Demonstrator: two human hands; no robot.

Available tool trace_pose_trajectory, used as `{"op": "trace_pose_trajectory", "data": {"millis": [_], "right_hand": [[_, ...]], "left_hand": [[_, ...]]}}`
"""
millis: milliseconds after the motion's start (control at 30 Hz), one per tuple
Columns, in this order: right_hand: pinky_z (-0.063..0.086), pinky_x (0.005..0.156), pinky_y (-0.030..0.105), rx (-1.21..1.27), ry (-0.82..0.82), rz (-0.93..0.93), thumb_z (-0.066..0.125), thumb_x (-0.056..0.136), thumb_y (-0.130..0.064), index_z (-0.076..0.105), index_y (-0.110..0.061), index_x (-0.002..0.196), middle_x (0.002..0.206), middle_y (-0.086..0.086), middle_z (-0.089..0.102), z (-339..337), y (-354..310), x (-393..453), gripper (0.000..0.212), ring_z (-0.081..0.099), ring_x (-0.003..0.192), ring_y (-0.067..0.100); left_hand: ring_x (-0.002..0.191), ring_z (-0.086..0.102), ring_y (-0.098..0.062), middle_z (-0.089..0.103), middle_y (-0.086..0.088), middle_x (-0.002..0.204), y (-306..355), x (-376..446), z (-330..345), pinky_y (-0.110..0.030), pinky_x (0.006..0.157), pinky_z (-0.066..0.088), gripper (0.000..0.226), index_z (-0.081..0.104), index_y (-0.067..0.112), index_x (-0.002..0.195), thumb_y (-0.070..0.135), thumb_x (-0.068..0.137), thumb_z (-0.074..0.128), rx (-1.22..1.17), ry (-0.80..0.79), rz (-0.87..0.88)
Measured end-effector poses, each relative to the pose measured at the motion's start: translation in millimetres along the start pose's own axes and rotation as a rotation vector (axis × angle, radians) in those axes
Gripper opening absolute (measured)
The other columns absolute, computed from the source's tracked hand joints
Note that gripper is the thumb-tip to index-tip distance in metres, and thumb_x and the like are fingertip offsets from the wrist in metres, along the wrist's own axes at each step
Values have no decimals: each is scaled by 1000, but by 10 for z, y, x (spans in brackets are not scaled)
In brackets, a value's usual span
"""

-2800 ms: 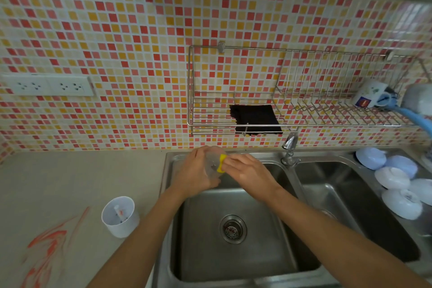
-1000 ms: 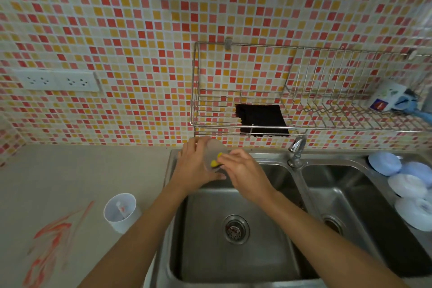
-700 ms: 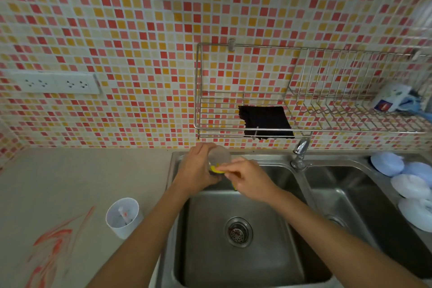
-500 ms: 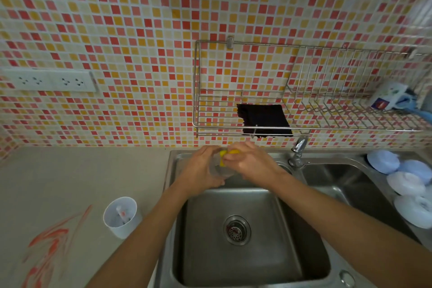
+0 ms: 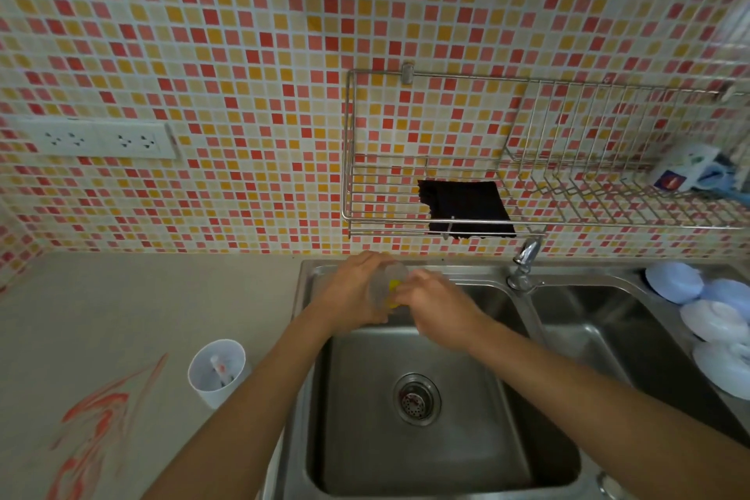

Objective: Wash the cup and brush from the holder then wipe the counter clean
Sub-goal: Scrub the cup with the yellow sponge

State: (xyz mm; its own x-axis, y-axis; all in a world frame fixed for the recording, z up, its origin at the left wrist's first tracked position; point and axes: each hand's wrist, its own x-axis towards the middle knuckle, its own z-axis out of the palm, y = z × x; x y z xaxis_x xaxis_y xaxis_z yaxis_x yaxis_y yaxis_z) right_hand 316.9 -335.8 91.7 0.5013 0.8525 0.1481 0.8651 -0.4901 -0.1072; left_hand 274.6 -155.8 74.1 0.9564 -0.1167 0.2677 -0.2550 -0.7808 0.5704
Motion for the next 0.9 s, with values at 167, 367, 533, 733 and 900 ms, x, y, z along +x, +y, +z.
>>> {"op": "trace_pose_trajectory", "data": {"millis": [167,367,533,733,900], "right_hand": [[48,85,33,-324,63,-187,74,66,-7,73,-17,97,103,-5,71,-185,158,16,33,59,108,19],[47,91,35,147,-122,63,54,88,-14,66,-24,119,106,-2,68,-66,100,-49,35,43,109,14],[44,92,30,192,-41,41,60,93,-19,66,-24,120,111,-4,67,-143,96,-53,27,49,105,15],[43,91,27,254,48,62,57,95,-14,68,-20,117,107,-1,70,-78,39,-63,25,51,104,16],[41,92,27,294,55,51,58,94,-13,68,-17,118,107,-2,70,-87,18,-87,26,52,103,16]], "left_hand": [[112,43,-3,53,6,128,67,55,-56,-25,102,38,79,49,24,131,32,62,87,-53,1,-11],[121,47,-15,52,0,134,38,49,-97,-32,104,40,89,44,17,137,27,60,88,-28,-115,-13],[117,46,-9,50,8,129,33,87,-63,-27,100,41,88,41,23,133,27,59,88,-151,-51,-74],[114,42,-7,43,6,125,80,64,38,-24,96,41,99,36,15,134,45,55,88,-67,15,-127],[119,42,-11,50,6,130,74,27,60,-32,101,40,104,33,19,141,48,57,86,-13,65,-114]]}}
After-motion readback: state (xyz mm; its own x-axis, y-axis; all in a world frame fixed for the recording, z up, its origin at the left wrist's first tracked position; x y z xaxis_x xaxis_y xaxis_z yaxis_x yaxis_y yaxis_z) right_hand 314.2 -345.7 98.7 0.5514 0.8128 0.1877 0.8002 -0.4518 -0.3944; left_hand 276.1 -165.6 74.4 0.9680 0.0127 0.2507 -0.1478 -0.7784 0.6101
